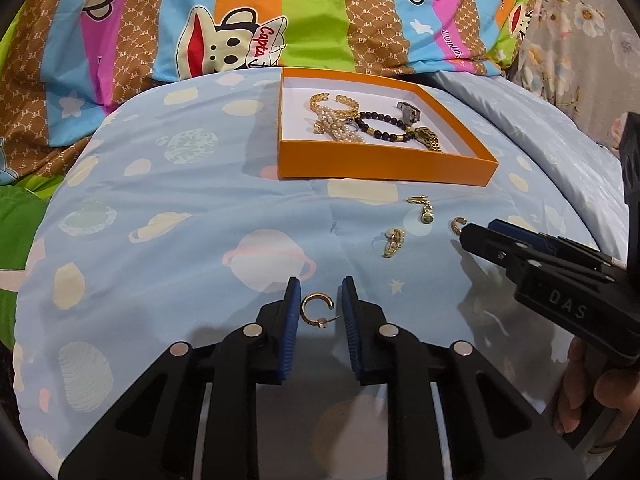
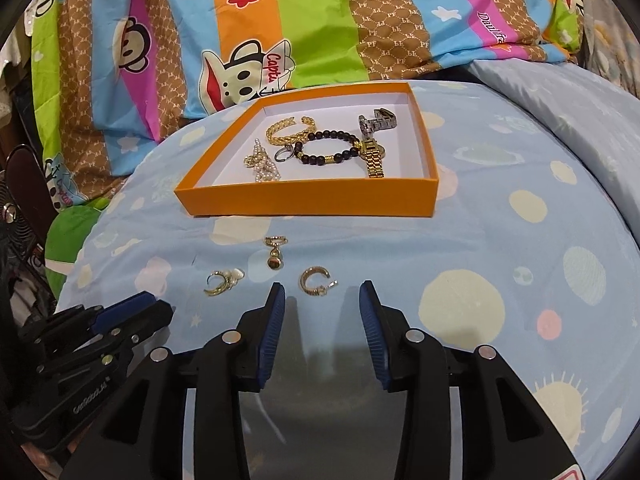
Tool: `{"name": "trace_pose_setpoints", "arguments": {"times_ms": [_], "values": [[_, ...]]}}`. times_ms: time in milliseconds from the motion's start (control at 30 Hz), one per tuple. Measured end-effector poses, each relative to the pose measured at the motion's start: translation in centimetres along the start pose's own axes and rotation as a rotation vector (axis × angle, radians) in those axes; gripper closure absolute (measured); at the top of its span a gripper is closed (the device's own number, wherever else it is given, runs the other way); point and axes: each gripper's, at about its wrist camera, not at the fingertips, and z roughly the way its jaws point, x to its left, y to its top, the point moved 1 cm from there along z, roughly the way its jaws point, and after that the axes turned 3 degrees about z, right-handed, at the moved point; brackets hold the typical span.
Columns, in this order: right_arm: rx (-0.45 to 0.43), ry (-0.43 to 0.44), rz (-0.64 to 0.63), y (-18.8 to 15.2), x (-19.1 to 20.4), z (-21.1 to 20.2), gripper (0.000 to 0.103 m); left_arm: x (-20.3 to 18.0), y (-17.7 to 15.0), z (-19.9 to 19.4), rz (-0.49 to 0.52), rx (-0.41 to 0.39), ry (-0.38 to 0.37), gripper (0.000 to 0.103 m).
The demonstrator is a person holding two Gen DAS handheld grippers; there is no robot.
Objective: Organize jewelry
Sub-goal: 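Grasp a gold hoop earring with the left gripper while the right grasps another hoop, then carry both hoop earrings into the orange box and open both grippers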
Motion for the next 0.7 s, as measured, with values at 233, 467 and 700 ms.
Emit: {"name": "trace_pose_setpoints", "arguments": {"times_ms": [233,467,700], "values": [[0.013,-0.028,-0.024,0.5,0.6,0.7,0.072,0.1,0.0,0.0,-0.005,0.000,-0.006,0.083],[0.017,-0.039,-0.037,0.5,0.9,1.0,0.084,0.1,0.0,0.0,-0.008,-0.001,-0.013,0.083],[-0.025,-0.040,-0.018,0.4,0.4,-0.1,0.084,0.0,-0.1,-0.2,-0.005,-0.005,-0.023,0.087]]}}
